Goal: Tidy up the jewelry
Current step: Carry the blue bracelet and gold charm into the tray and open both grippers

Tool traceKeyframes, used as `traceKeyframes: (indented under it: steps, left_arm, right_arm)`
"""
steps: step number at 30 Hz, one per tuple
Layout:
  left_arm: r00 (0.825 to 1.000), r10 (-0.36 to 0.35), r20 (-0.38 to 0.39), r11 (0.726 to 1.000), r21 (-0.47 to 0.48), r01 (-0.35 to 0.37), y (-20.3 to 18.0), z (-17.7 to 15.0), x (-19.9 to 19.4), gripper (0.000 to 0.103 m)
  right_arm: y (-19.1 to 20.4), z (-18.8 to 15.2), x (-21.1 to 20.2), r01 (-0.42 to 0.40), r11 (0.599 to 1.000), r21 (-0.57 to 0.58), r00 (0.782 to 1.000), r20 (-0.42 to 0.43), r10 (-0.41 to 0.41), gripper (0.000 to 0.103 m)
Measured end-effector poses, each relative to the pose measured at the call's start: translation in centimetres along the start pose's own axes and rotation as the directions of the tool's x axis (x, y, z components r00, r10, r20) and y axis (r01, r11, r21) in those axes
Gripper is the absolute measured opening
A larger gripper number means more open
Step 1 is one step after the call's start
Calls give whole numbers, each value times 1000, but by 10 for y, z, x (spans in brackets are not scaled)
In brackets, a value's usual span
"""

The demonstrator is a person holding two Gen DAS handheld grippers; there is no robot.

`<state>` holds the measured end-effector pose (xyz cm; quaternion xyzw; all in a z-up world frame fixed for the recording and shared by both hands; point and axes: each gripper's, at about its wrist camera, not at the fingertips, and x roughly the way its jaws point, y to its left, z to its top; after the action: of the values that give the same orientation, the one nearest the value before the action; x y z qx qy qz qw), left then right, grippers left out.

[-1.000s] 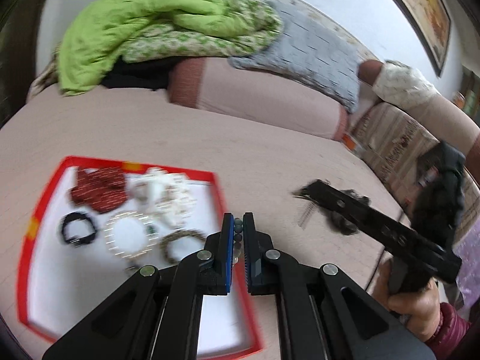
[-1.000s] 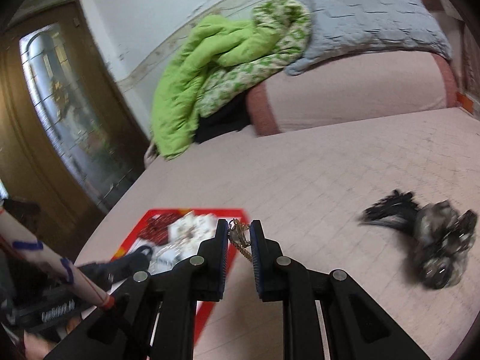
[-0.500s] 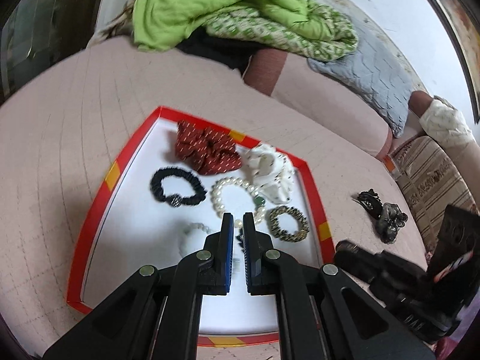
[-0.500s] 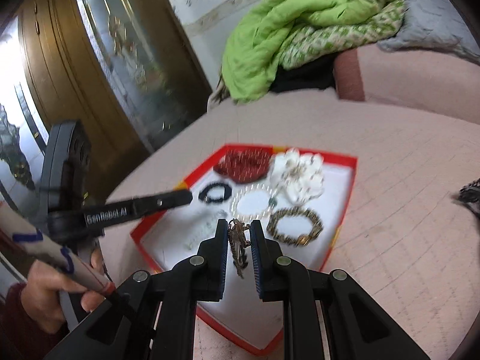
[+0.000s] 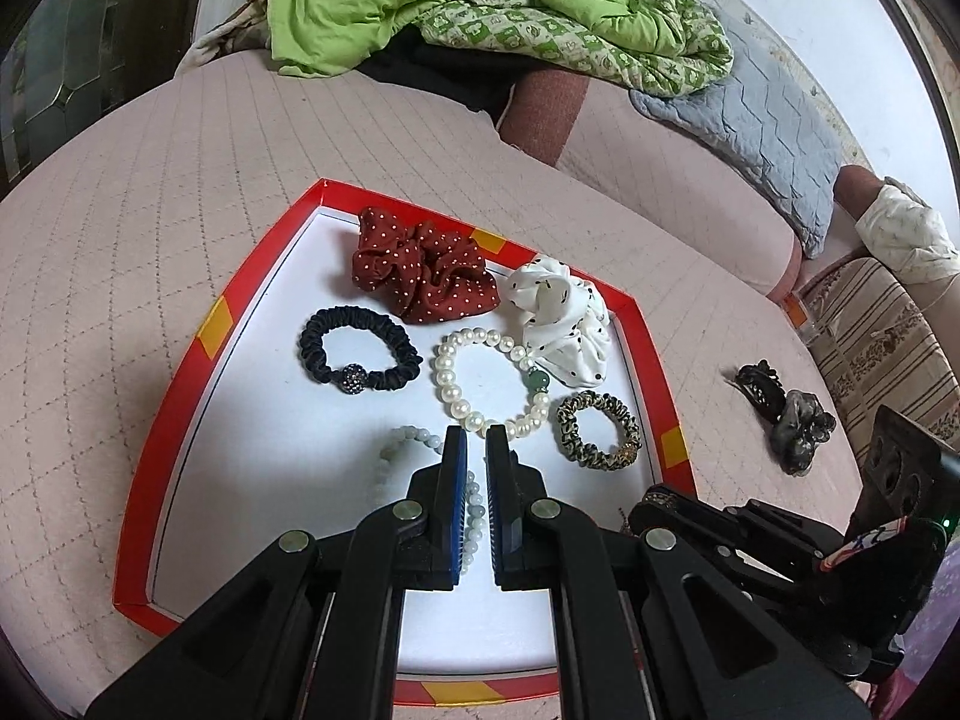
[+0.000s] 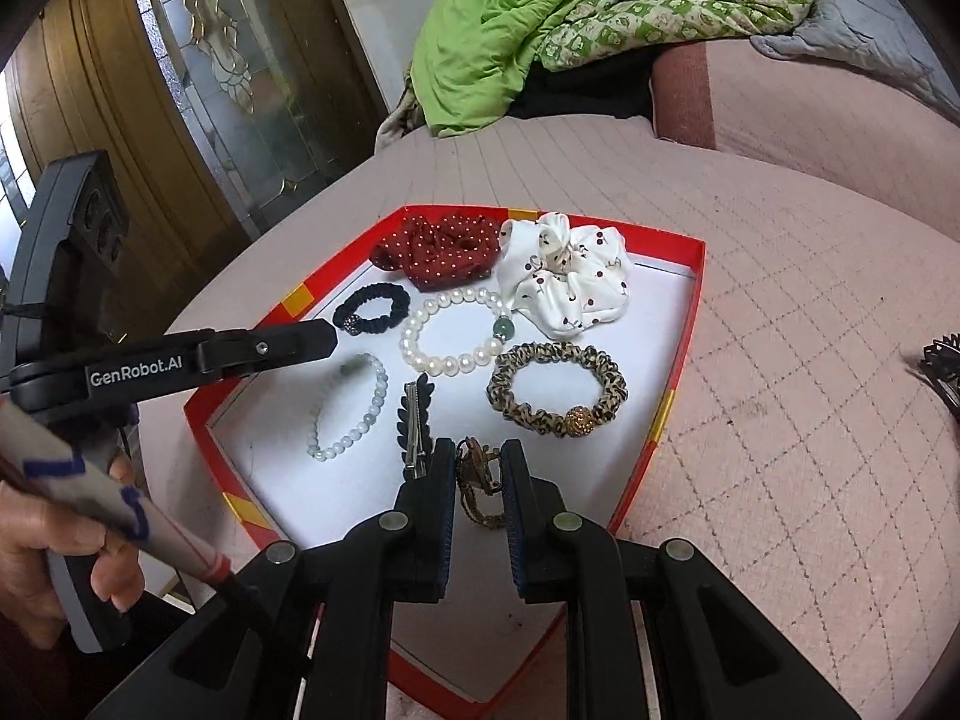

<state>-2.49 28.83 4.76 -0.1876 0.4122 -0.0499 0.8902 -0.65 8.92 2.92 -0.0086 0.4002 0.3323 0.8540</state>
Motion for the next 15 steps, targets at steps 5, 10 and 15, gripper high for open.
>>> traceKeyframes:
  steps: [5,10,15]
  left_arm:
    - [1000,-9,-2,1000,10,9,-5,0,2,6]
    - [1000,-12,7,1000,8,12,-7,1,2,6]
    - [1000,-10,20,1000,12,10,-9,0,1,6]
  right_arm:
    - [-3,1,7,15,1000,11,1000,-18,-15,17]
    - [-7,3,4,-3,999,34,1000,-17,4,23]
    - [-15,8,-14,-31,997,74,998,52,27,33]
